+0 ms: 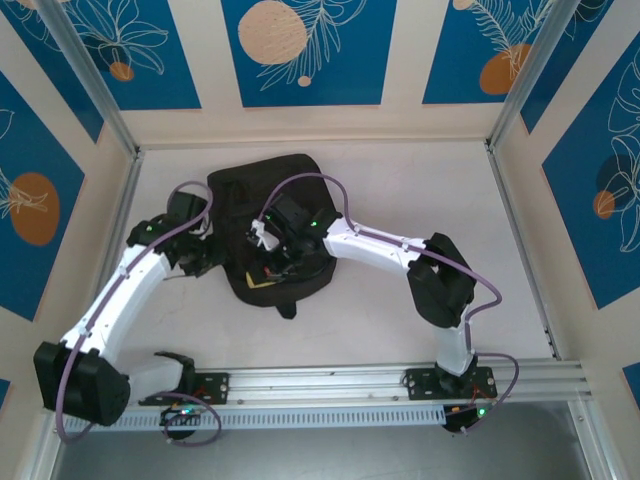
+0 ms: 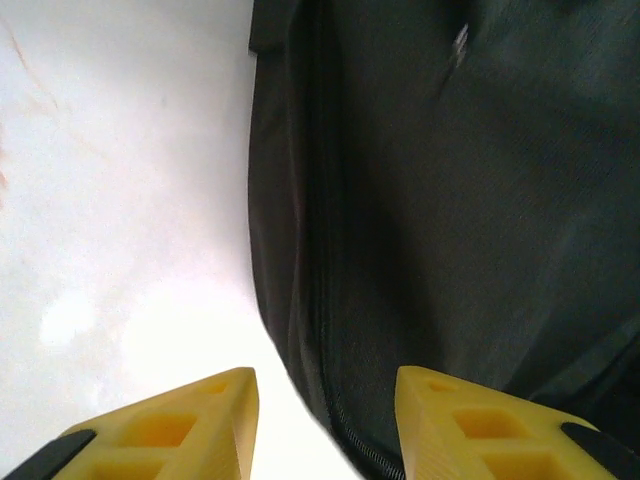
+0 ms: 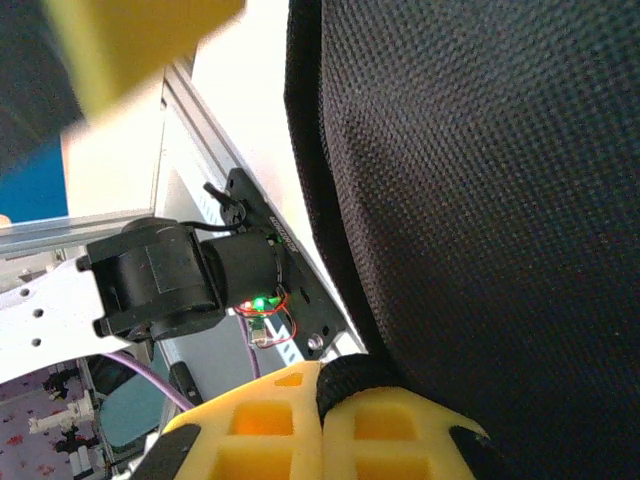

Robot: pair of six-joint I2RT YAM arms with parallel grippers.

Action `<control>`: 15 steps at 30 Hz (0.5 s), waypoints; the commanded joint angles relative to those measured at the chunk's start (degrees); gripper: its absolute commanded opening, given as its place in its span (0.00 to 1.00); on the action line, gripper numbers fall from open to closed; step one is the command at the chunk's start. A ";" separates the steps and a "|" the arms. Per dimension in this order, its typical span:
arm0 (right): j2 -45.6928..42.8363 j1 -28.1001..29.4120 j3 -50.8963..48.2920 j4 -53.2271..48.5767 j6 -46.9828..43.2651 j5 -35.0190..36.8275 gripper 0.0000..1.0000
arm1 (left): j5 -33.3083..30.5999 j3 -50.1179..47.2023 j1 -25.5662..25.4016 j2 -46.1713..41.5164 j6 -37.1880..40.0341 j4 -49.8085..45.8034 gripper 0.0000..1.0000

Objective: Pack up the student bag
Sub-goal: Zip the student bag at the center of the table.

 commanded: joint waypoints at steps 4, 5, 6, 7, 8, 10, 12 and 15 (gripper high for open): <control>-1.30 0.42 -0.73 -1.50 -0.34 -0.14 0.00 | 9.46 -6.88 -1.47 -2.75 -10.29 1.42 0.42; -1.50 0.42 -1.22 -1.32 -0.31 -0.31 0.00 | 9.42 -7.09 -1.96 -2.93 -10.69 1.77 0.43; -1.66 0.42 -1.60 -1.11 -0.24 -0.46 0.00 | 9.28 -7.19 -2.19 -2.95 -11.03 1.94 0.43; -1.76 0.43 -2.08 -0.89 -0.19 -0.78 0.00 | 9.24 -7.35 -2.37 -2.87 -11.35 2.23 0.43; -1.88 0.41 -2.30 -0.75 -0.11 -1.08 0.00 | 9.25 -7.45 -2.42 -2.70 -11.49 2.46 0.44; -2.06 0.55 -2.56 -0.67 -0.19 -1.38 0.00 | 9.27 -7.54 -2.59 -2.13 -11.53 3.07 0.44; -2.36 0.68 -2.51 -0.85 -0.58 -1.45 0.00 | 9.27 -7.63 -2.81 -1.28 -11.17 3.83 0.43; -3.26 0.94 -2.91 -1.87 -1.86 -1.45 0.00 | 8.47 -7.46 -2.78 0.50 -9.87 4.09 0.36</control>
